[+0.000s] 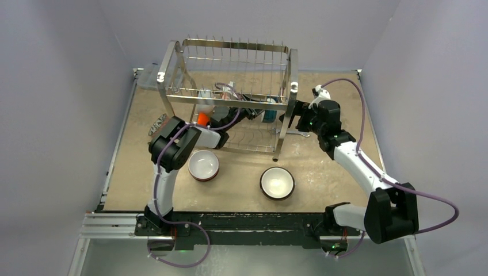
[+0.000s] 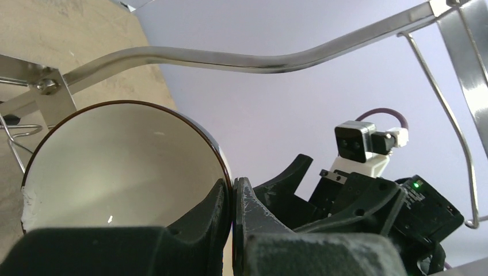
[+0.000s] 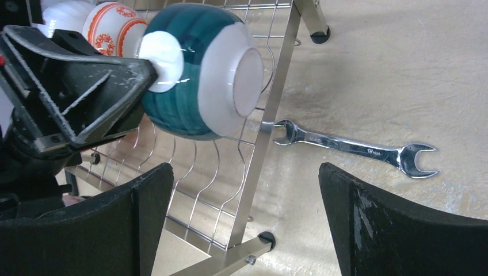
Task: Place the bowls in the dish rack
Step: Pick up the bowl from the dish rack.
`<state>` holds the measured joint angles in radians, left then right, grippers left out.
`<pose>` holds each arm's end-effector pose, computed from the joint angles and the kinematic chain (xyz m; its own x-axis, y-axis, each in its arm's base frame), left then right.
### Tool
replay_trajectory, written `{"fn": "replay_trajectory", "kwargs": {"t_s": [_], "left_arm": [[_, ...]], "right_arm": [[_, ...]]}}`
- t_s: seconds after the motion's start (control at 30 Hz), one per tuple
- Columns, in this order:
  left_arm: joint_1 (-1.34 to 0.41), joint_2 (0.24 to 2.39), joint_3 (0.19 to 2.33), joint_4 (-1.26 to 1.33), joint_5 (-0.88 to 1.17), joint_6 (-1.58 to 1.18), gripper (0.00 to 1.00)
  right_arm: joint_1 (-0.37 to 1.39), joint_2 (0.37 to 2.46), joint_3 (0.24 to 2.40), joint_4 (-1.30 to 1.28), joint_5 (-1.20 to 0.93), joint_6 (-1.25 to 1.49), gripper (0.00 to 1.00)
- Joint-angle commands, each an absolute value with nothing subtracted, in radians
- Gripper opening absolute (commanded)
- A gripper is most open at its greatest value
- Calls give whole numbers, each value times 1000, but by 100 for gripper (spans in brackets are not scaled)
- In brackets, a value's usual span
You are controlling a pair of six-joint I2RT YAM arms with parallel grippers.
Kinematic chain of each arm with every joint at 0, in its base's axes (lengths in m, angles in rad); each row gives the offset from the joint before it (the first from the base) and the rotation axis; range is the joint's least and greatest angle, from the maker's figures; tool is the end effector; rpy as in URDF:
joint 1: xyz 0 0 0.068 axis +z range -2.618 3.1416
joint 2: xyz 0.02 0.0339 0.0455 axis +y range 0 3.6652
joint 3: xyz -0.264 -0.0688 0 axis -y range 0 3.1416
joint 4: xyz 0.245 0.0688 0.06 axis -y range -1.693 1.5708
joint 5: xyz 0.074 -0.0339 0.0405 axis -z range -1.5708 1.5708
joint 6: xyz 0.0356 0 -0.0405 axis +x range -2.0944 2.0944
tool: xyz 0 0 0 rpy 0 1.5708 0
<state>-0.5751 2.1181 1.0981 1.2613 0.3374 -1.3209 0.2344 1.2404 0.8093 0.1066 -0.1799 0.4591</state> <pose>0.3638 -0.2499 0.1873 -0.7091 -0.6300 -0.3168 0.3879 0.0266 -0.9213 0.2761 0.0725 0.2806 -0.4524 0.3402 -0.8244 -0.2153 0.8554 0.4712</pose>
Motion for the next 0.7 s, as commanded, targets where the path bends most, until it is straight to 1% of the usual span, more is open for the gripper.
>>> {"fn": "replay_trajectory", "kwargs": {"t_s": [0.0,0.2,0.37,0.67], "left_arm": [[-571,2118,1185,1303,334,-1381,0],[-571,2157,1204,1314,313,-1461,0],[-571,2220,1227,1389,318,-1546,0],[-560,2233,1208,1362,287,-1554,0]], "right_arm": [[230,1206,811,108,-144,444,98],[230,1207,813,106,-143,443,98],[231,1203,812,102,-143,442,97],[230,1199,816,96,-141,440,98]]}}
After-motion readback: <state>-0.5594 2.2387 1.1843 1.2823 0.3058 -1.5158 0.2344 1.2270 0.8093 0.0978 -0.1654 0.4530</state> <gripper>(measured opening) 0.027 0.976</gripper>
